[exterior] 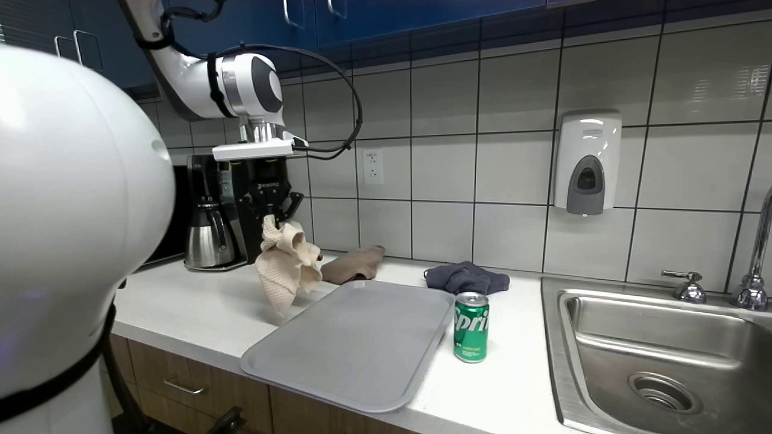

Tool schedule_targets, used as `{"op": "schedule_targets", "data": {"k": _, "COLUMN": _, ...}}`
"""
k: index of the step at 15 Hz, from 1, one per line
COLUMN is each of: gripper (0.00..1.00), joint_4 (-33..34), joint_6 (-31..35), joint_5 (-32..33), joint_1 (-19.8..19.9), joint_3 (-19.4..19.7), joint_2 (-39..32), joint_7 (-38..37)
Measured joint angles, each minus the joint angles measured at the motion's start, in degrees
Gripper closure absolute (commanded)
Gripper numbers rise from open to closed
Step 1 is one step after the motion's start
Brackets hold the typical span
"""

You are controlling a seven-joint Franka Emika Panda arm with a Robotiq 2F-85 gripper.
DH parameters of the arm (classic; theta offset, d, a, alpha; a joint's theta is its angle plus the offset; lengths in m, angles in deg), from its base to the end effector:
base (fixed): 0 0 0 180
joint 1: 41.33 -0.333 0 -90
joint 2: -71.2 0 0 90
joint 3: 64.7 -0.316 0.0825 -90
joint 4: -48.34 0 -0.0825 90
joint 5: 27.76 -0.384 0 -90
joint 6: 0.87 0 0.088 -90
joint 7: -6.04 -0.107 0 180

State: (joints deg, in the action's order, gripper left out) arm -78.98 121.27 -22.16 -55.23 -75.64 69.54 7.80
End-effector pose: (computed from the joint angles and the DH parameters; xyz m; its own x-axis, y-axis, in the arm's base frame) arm 0.4708 0.2131 0.3527 0.8626 0.4908 -0.1224 0.5006 -0.8631 0.0667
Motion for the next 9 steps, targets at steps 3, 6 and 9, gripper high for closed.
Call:
{"op": "schedule_targets", "data": {"k": 3, "gripper": 0.97, "joint_4": -2.5, "joint_6": -0.2, "joint_5": 0.0, "joint_1": 1.3, "joint_3": 1.1, "joint_2": 2.6, "joint_7": 0.0}}
{"op": "schedule_targets", "data": {"k": 6, "gripper": 0.97, "joint_4": -5.1, "joint_6": -0.5, "joint_5": 0.0, "joint_1": 2.4, "joint_3": 2.4, "joint_2": 4.8, "joint_7": 0.0}}
{"op": "schedule_targets", "data": {"k": 9, "gripper": 0.97, "joint_4": -7.6, "joint_6": -1.0, "joint_5": -0.1, "joint_1": 3.4, "joint_3": 3.4, "joint_2": 6.7, "joint_7": 0.0}}
